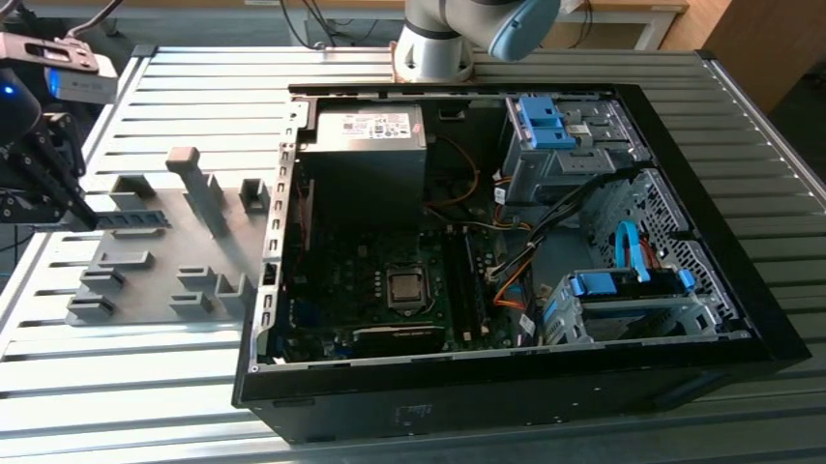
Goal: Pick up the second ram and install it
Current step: 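Pick up the second ram and move it above second insertion slot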
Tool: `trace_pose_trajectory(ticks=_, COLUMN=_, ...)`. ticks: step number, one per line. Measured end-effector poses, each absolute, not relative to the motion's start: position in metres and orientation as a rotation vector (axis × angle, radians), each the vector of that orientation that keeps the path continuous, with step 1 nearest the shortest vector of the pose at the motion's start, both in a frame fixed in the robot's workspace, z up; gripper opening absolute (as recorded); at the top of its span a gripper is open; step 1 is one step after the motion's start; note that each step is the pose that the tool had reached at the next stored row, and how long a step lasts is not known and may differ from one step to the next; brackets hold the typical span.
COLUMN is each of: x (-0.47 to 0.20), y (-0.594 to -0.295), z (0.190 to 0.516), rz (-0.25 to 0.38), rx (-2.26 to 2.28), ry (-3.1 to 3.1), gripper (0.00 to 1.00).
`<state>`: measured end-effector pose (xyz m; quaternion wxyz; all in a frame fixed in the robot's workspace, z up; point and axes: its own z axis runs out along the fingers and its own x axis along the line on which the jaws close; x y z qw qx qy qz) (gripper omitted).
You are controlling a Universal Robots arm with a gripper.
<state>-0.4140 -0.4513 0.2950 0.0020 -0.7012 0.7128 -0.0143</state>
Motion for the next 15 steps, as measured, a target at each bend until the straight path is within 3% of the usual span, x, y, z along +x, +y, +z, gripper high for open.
trace_pose_trajectory(ticks=15, x=-0.4141, y=-0.4513, z=0.2987, rz=-0.045, rx=-2.2, ry=2.237, gripper=0.14)
